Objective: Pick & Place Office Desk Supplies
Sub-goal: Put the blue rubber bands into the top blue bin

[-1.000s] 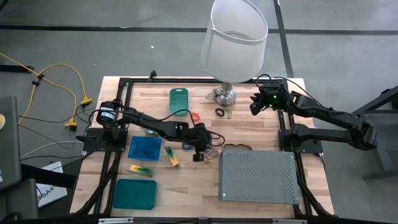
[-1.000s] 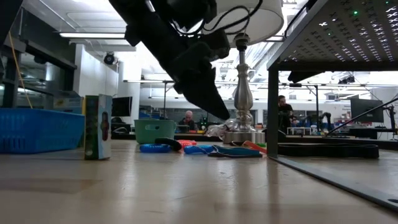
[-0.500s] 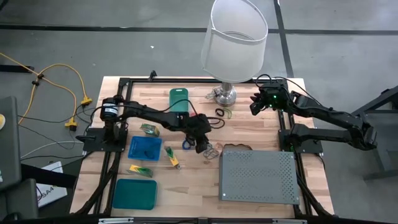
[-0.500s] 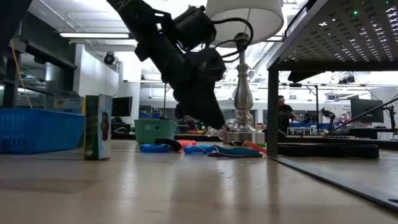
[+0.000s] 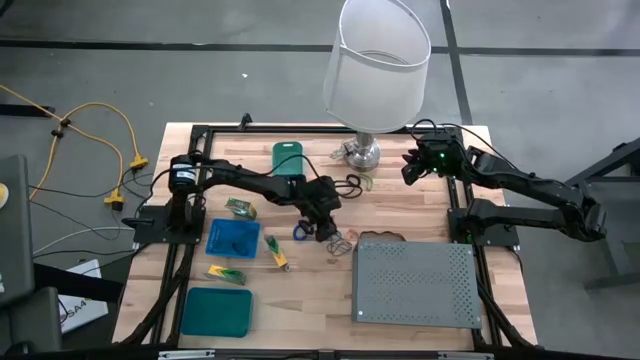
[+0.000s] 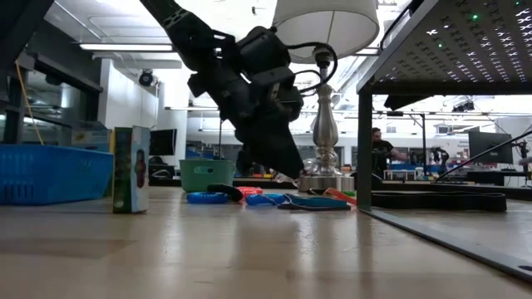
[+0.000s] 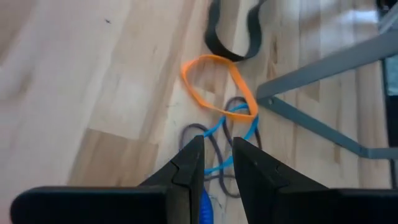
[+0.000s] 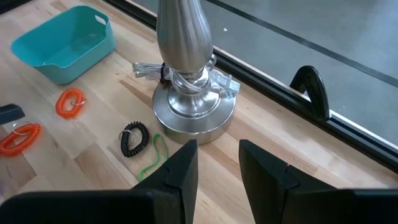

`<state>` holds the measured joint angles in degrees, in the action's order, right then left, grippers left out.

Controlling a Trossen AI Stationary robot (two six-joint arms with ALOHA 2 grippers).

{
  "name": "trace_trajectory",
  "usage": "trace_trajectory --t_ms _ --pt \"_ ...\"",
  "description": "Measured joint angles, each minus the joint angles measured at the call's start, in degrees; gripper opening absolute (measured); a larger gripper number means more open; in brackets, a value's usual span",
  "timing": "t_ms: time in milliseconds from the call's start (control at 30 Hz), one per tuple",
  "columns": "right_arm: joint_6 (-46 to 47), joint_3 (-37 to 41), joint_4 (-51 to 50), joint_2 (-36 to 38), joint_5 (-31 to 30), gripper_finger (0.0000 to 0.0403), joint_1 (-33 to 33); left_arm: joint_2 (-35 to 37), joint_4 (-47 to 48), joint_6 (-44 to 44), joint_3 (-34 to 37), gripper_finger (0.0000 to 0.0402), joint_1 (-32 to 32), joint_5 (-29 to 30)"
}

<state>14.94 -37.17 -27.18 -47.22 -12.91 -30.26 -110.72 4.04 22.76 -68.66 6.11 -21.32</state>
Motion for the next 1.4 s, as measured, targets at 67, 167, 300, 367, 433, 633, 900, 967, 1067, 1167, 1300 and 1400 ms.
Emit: trace_trajectory --t_ms 67,167,300,367,433,633,900,967,1067,1167,1300,1400 --pt "0.00 0.00 0.03 0.00 0.02 0.0105 0.00 0.00 0.41 -0.02 0.00 0.0079 0.00 1.23" --pt "-0.02 0.00 0.30 0.02 0.00 0.0105 -0.01 0.00 0.94 0.00 0.00 0.0079 0.00 2.26" --pt "-0.02 0.00 0.48 0.00 0.02 0.0105 0.00 0.00 1.87 0.00 0.00 0.0079 -0.35 3.77" --pt "-0.02 0.00 0.62 0.00 0.00 0.0105 -0.02 0.00 2.35 0.02 -0.13 0.0079 -0.39 3.75" --pt "-0.01 0.00 0.62 0.01 0.01 0.0105 -0.01 0.00 4.22 0.05 -0.97 0.0079 -0.42 4.04" --pt "-0.02 0.00 0.90 0.02 0.00 0.0105 -0.02 -0.22 12.82 -2.02 -5.76 0.0079 -0.80 7.29" --pt "0.00 0.00 1.07 0.02 0.00 0.0105 -0.02 -5.75 15.60 -2.36 -10.38 0.0079 -1.48 3.62" --pt "-0.01 0.00 1.08 0.01 0.01 0.0105 0.00 -6.25 15.32 -2.35 -10.87 0.0079 -1.17 2.36" --pt "-0.02 0.00 1.13 0.00 0.01 0.0105 -0.02 -6.23 15.04 -2.37 -11.19 0.0079 -0.93 2.66" --pt "0.00 0.00 1.25 0.00 0.02 0.0105 0.00 -6.27 15.42 -2.38 -11.17 0.0079 -0.94 3.40" --pt "-0.02 0.00 1.27 0.00 0.00 0.0105 -0.02 -6.28 15.43 -2.77 -11.17 0.0079 -0.92 3.38" --pt "-0.01 0.00 1.27 0.00 0.00 0.0105 -0.01 -6.29 15.83 -2.82 -11.17 0.0079 -0.76 3.38"
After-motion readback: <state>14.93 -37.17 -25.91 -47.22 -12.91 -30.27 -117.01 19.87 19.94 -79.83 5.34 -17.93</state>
